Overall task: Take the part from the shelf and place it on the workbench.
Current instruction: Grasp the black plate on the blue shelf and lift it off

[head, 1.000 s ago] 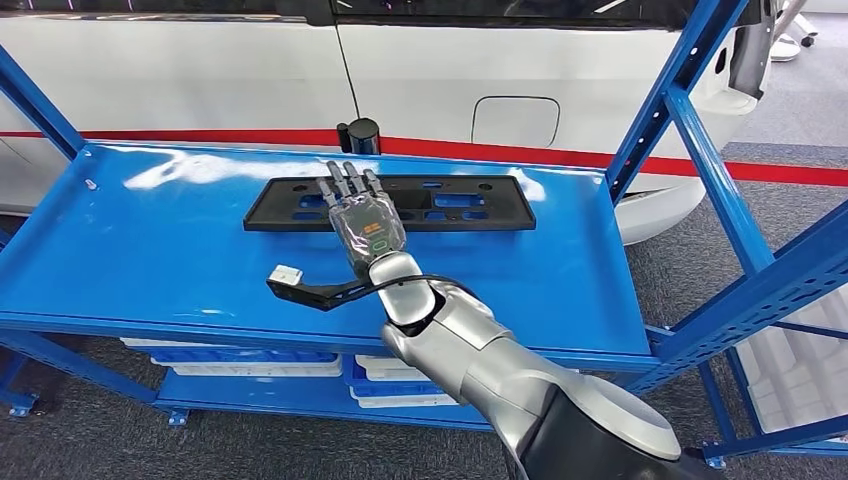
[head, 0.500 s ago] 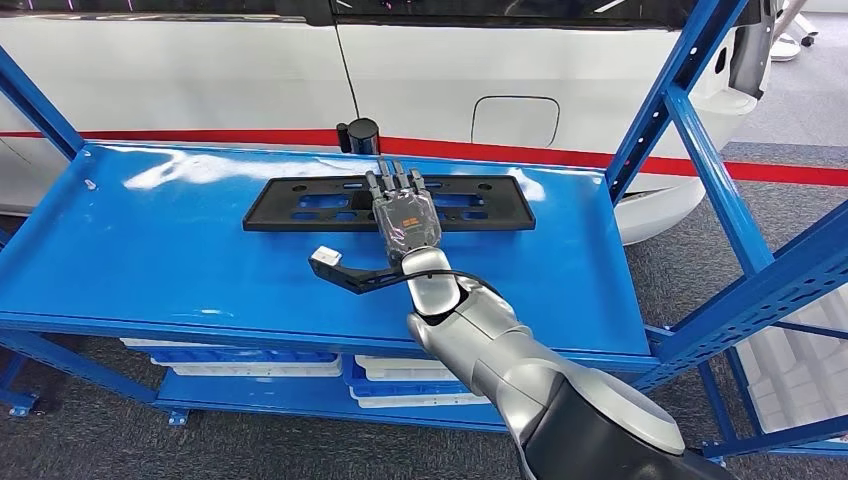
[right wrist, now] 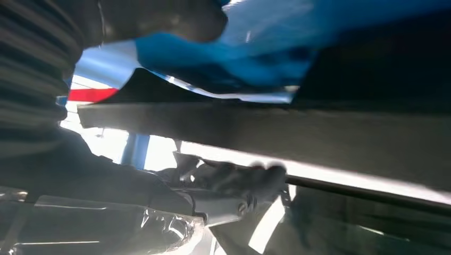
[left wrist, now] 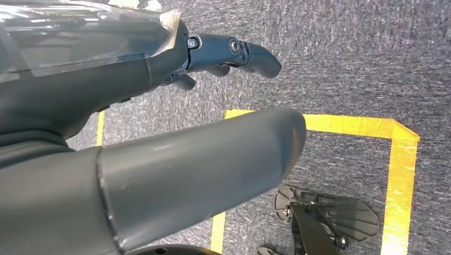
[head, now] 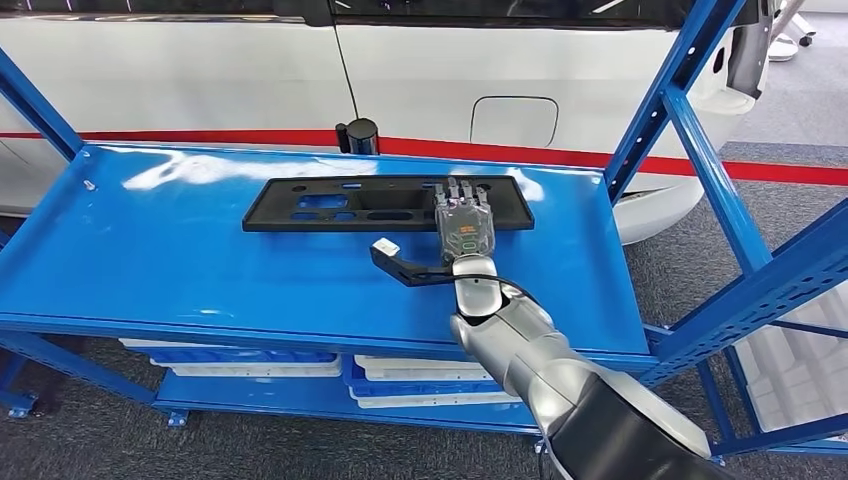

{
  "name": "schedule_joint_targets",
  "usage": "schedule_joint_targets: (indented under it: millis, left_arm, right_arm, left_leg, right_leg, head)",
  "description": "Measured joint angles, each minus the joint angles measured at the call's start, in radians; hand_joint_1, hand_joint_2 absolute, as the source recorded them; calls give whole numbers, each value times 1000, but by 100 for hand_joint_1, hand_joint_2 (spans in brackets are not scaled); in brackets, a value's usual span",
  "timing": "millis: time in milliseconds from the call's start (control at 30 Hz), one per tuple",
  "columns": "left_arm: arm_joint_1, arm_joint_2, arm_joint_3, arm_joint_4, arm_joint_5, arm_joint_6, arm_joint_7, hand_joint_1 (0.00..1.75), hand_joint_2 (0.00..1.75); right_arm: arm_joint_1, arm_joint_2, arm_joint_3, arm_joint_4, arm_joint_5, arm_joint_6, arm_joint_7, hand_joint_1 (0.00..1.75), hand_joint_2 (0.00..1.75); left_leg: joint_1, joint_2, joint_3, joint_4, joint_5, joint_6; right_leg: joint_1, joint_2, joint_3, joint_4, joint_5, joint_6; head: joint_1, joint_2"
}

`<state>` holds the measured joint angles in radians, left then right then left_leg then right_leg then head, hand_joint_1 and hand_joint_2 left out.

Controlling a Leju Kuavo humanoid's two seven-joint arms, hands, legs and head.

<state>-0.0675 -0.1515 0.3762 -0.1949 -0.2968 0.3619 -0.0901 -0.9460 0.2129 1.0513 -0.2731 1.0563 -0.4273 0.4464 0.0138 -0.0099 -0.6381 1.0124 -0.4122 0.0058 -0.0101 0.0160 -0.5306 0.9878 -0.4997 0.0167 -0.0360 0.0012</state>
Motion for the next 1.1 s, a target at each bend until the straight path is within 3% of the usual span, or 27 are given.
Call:
schedule_joint_targets:
  millis: [467, 767, 867, 1000, 1100]
  left_arm:
    - [-8, 2, -41, 0, -40, -14, 16, 0, 0]
    - [-9, 1, -41, 0, -46, -10, -2, 0, 0]
    - [-11, 0, -41, 0, -48, -5, -41, 0, 0]
    - [-20, -3, -37, 0, -29, -38, -91, 0, 0]
    - [-34, -7, -38, 0, -51, -59, -103, 0, 131]
  right_arm:
    - [32, -48, -65, -17, 108, -31, 4, 175, 175]
    - [53, -46, -210, -87, 31, -62, -137, 175, 175]
    - [80, -40, -268, -147, 97, -74, -176, 175, 175]
    - [154, -25, -377, -336, 262, -12, -225, 175, 175]
    - [200, -13, -465, -512, 330, 47, -274, 175, 175]
  left_leg:
    - [0, 0, 2, 0, 0, 0]
    - [0, 1, 6, 0, 0, 0]
    - [0, 2, 6, 0, -1, 0]
    - [0, 1, 5, 0, 0, 0]
    - [0, 0, 4, 0, 0, 0]
  right_leg:
    - [0, 0, 2, 0, 0, 0]
    - [0, 0, 6, 0, 0, 0]
    - [0, 1, 6, 0, 0, 0]
    - [0, 0, 5, 0, 0, 0]
    - [0, -1, 5, 0, 0, 0]
  head:
    - [0, 0]
    - [0, 0]
    - [0, 0]
    - [0, 0]
    - [0, 0]
